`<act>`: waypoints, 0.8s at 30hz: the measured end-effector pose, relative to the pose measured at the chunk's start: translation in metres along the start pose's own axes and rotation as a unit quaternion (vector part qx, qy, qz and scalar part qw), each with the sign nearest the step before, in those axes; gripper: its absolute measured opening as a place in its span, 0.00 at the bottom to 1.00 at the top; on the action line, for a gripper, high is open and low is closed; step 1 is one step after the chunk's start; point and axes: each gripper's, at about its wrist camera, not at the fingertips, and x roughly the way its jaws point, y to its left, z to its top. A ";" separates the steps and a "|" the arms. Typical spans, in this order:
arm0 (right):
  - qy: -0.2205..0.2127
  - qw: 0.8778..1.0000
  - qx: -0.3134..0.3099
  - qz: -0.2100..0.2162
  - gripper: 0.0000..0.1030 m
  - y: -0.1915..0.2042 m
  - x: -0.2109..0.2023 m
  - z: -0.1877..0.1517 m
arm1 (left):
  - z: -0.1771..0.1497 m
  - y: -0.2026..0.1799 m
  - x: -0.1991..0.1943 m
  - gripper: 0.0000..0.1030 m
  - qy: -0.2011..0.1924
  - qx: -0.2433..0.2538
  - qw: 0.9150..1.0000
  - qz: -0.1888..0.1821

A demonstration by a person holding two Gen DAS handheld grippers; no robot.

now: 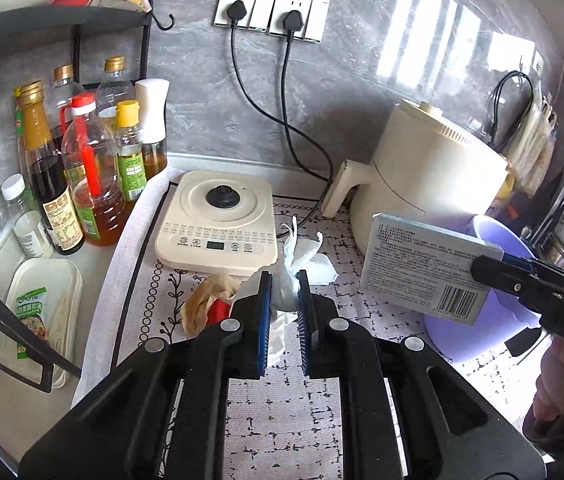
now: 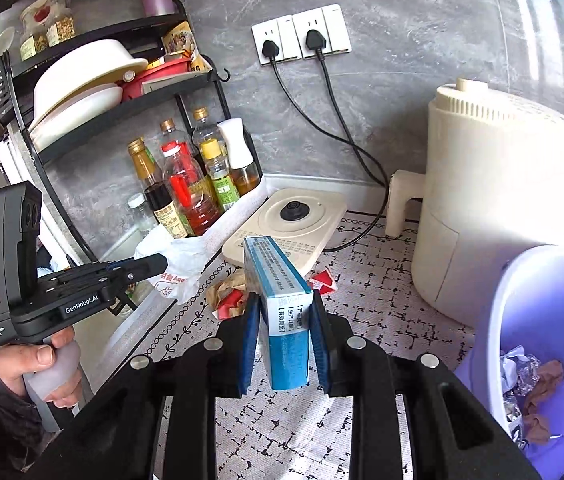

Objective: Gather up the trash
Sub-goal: 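Carry the tissue and box over the lavender bucket and open both tools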

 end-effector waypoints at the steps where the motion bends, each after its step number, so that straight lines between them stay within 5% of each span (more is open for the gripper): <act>1: -0.010 1.000 0.004 -0.007 0.24 -0.005 -0.009 0.002 | 0.002 -0.008 0.000 0.12 -0.001 0.008 1.000 -0.005; 16: -0.111 0.986 0.062 -0.107 0.21 -0.093 -0.130 0.003 | 0.018 -0.121 0.010 0.12 -0.008 0.084 0.993 -0.081; 24: -0.137 0.980 0.094 -0.107 0.21 -0.125 -0.160 -0.004 | 0.018 -0.155 0.007 0.12 -0.014 0.099 0.990 -0.095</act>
